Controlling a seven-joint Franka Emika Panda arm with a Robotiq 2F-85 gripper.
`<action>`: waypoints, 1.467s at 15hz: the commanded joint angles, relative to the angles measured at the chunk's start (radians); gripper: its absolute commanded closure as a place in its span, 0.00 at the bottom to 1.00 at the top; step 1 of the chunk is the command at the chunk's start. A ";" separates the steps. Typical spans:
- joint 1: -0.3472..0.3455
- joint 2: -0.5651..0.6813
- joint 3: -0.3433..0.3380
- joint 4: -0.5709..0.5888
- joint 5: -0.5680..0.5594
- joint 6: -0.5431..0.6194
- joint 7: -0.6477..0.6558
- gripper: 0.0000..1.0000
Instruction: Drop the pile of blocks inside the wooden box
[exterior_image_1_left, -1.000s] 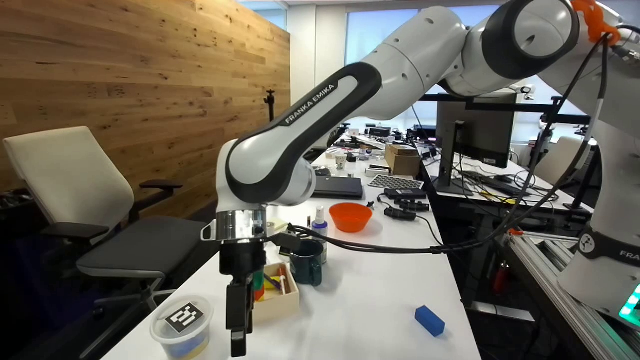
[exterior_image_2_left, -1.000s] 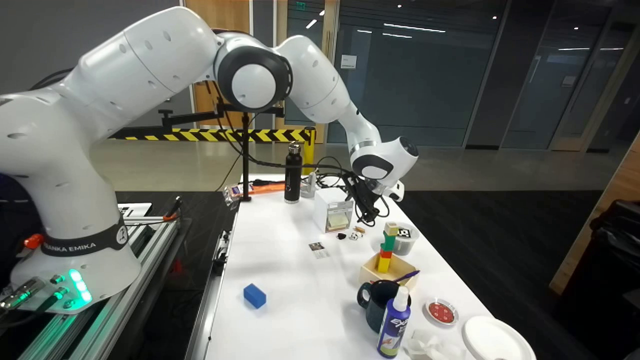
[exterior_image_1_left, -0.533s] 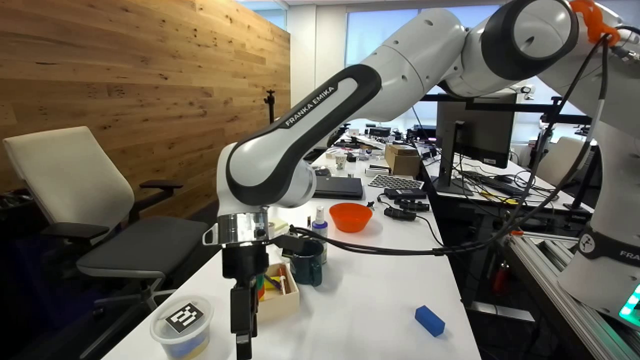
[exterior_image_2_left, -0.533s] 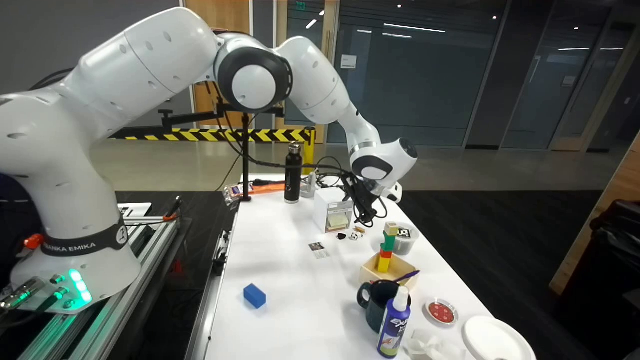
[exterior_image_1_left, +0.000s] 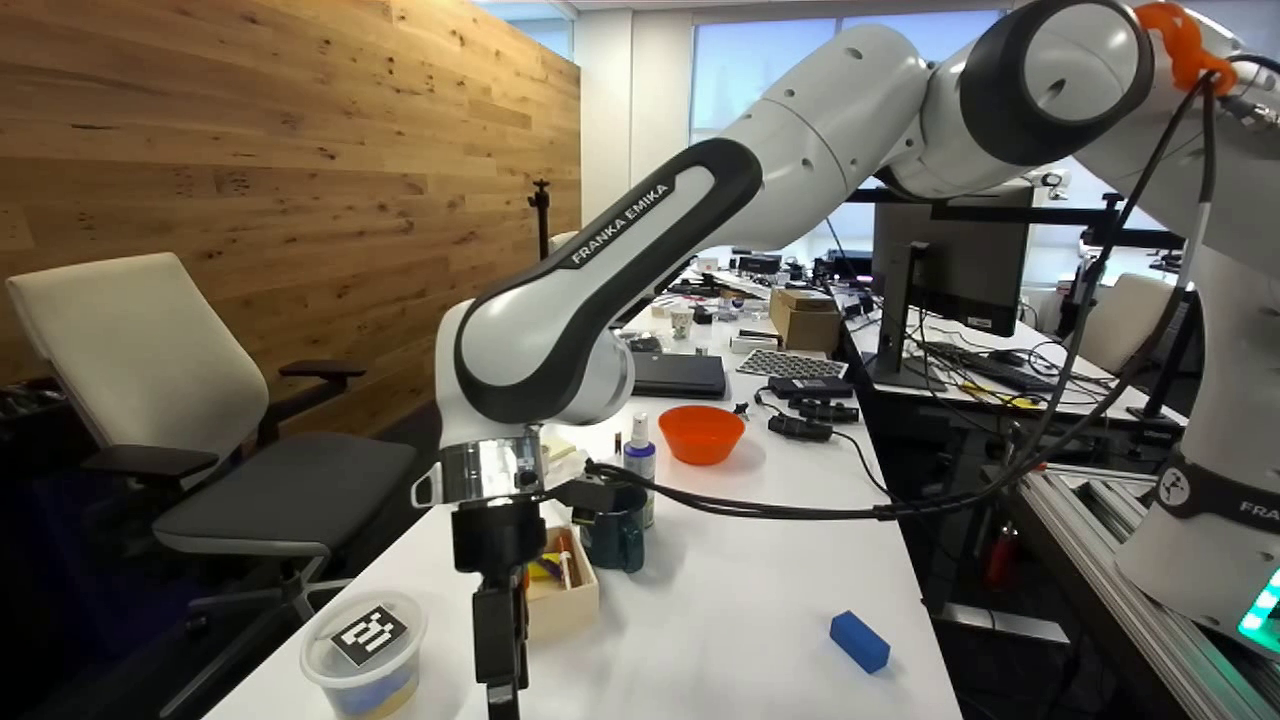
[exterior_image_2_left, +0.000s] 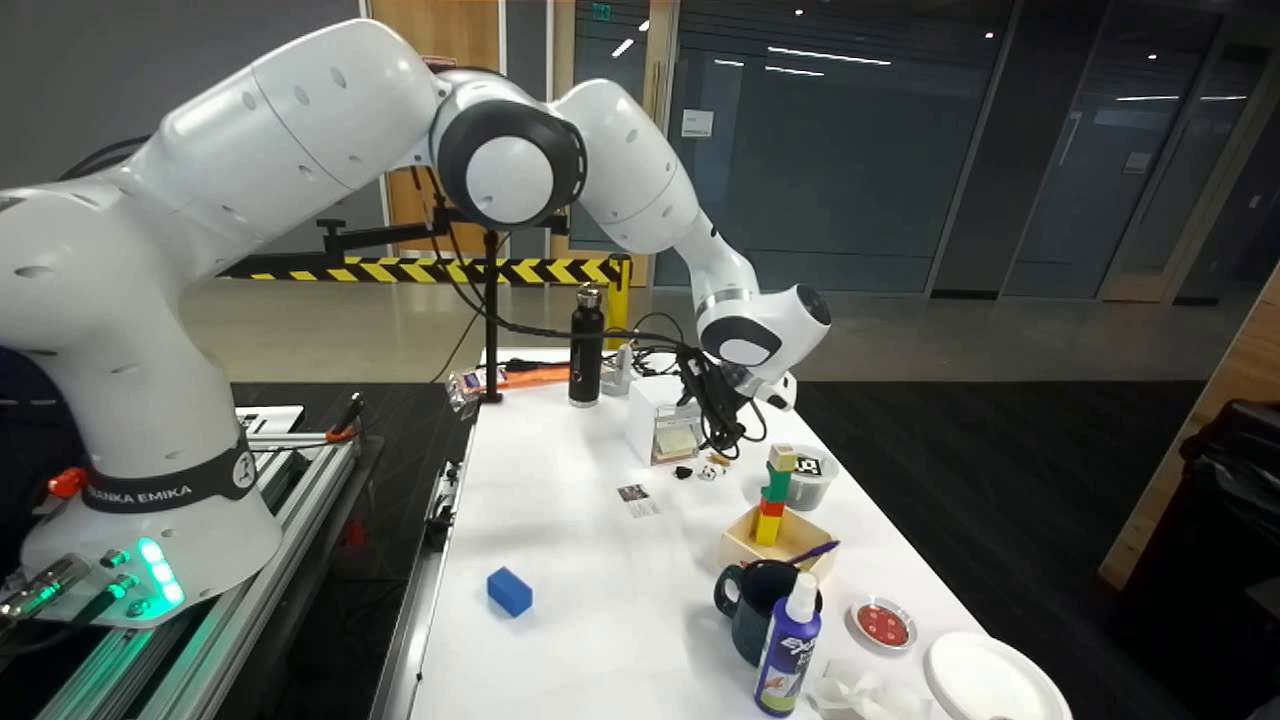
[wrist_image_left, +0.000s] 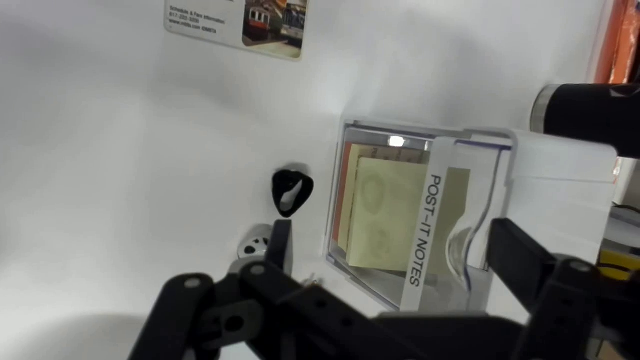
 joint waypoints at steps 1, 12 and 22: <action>-0.009 0.012 0.020 0.013 -0.020 -0.021 0.019 0.00; -0.015 0.024 0.028 0.035 -0.015 -0.023 0.018 0.00; -0.022 0.062 0.022 0.086 -0.018 -0.032 0.032 0.00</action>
